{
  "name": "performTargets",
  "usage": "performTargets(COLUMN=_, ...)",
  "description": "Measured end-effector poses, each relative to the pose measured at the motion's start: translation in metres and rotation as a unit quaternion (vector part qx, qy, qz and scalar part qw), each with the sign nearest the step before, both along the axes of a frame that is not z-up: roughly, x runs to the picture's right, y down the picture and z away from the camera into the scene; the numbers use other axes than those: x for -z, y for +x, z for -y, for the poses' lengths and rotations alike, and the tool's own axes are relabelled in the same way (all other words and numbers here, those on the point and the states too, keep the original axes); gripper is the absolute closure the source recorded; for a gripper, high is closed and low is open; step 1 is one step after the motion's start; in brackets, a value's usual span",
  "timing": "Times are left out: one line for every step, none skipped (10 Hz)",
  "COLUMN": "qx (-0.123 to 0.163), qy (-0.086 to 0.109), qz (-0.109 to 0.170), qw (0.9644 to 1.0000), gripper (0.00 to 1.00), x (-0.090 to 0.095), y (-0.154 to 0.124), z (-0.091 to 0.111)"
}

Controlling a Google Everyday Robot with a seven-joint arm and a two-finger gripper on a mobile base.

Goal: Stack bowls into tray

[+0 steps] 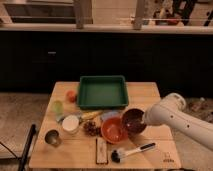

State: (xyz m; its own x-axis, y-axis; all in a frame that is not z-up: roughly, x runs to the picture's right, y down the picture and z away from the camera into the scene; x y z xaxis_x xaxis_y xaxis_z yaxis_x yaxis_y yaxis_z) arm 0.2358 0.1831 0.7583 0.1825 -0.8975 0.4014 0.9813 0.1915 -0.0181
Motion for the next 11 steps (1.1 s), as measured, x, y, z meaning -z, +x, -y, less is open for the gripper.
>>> performTargets(qx=0.002, qy=0.003, qz=0.002, qw=1.0, gripper=0.97, x=0.003, y=-0.001, z=0.001)
performTargets(qx=0.004, qy=0.005, qz=0.008, qw=0.9999, gripper=1.0, x=0.008, y=-0.003, z=0.002)
performTargets(qx=0.01, qy=0.006, qz=0.019, qw=0.9998, gripper=1.0, x=0.013, y=-0.01, z=0.002)
performTargets(qx=0.015, qy=0.004, qz=0.033, qw=0.9993, gripper=1.0, x=0.016, y=-0.018, z=0.001)
performTargets(qx=0.017, qy=-0.002, qz=0.048, qw=0.9987, gripper=1.0, x=0.018, y=-0.027, z=-0.002)
performTargets(qx=0.02, qy=-0.012, qz=0.063, qw=0.9977, gripper=1.0, x=0.016, y=-0.035, z=-0.006)
performTargets(qx=0.021, qy=-0.018, qz=0.072, qw=0.997, gripper=1.0, x=0.014, y=-0.042, z=-0.009)
performTargets(qx=0.024, qy=-0.025, qz=0.083, qw=0.996, gripper=1.0, x=0.01, y=-0.051, z=-0.012)
performTargets(qx=0.025, qy=-0.032, qz=0.094, qw=0.9948, gripper=1.0, x=0.005, y=-0.062, z=-0.016)
performTargets(qx=0.025, qy=-0.036, qz=0.101, qw=0.9939, gripper=1.0, x=0.002, y=-0.068, z=-0.018)
performTargets(qx=0.024, qy=-0.039, qz=0.11, qw=0.9928, gripper=1.0, x=-0.002, y=-0.074, z=-0.02)
